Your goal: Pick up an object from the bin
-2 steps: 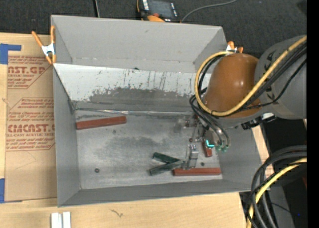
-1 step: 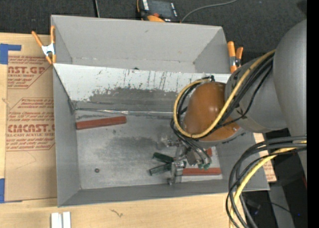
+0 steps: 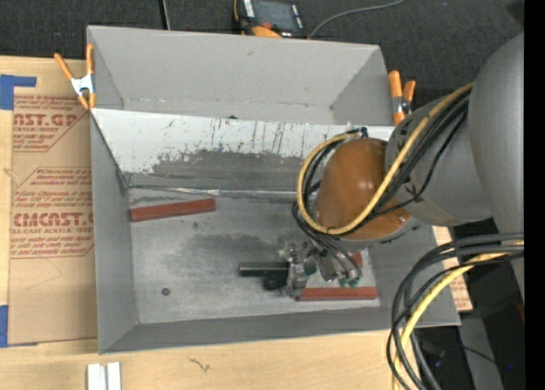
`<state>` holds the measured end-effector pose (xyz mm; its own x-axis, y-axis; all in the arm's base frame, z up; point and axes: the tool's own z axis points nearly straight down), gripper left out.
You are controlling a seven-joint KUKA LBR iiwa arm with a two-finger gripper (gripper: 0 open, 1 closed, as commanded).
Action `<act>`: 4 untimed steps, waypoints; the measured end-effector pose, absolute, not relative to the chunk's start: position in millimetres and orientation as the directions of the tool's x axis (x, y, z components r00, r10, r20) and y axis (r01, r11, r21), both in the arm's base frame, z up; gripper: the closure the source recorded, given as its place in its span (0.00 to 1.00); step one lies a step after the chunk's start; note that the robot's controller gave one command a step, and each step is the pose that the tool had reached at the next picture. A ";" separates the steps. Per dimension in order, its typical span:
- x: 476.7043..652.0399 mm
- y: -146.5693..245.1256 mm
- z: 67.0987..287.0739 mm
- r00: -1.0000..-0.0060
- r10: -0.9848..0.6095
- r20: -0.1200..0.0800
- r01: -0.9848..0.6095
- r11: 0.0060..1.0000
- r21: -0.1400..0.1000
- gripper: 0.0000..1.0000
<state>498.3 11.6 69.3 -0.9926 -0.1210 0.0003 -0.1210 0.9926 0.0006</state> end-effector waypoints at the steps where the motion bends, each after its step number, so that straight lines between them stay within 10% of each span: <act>1: 515.8 10.9 215.1 -0.988 -0.157 -0.010 -0.157 0.988 -0.001 1.00; 2: 514.0 10.9 210.4 -0.988 -0.157 -0.002 -0.157 0.988 0.000 0.00; 3: 510.3 17.2 66.2 -0.944 -0.329 0.007 -0.329 0.944 0.003 0.00; 4: 513.4 17.3 70.6 -0.945 -0.328 -0.003 -0.328 0.945 0.000 1.00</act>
Offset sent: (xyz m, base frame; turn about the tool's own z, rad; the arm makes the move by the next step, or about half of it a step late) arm 0.0152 -0.0015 0.1413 -0.0359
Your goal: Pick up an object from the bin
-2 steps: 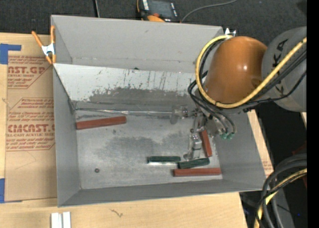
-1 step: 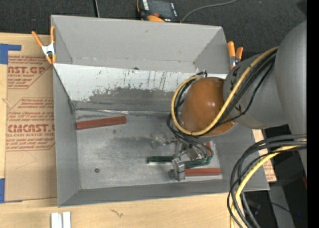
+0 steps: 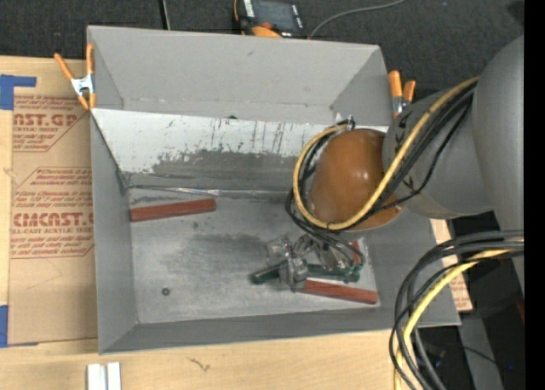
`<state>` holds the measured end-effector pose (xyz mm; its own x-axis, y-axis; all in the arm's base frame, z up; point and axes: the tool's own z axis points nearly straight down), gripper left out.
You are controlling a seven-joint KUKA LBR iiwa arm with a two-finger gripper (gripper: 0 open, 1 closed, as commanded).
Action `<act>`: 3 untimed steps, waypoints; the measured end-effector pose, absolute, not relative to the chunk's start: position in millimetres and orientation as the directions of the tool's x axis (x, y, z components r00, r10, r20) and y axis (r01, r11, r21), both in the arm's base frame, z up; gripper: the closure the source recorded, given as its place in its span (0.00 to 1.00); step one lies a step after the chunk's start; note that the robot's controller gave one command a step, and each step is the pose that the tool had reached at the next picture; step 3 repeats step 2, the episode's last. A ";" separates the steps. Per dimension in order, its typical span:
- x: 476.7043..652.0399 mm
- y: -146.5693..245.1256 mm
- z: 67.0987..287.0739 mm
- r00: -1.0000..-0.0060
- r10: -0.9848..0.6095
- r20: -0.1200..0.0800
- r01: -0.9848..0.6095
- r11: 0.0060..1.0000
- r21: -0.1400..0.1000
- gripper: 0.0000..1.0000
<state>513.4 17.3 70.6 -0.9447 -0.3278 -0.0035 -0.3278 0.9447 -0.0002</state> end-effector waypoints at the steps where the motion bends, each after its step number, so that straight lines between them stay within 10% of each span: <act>1: 558.7 29.7 190.8 -0.935 -0.355 -0.011 -0.355 0.935 -0.003 1.00; 2: 571.9 45.7 259.3 -0.775 -0.632 -0.008 -0.632 0.775 -0.004 1.00; 3: 571.9 45.7 259.3 -0.775 -0.632 -0.008 -0.632 0.775 -0.004 1.00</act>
Offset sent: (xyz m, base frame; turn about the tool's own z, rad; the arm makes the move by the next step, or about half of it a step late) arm 0.0421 0.0110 0.1152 -0.0286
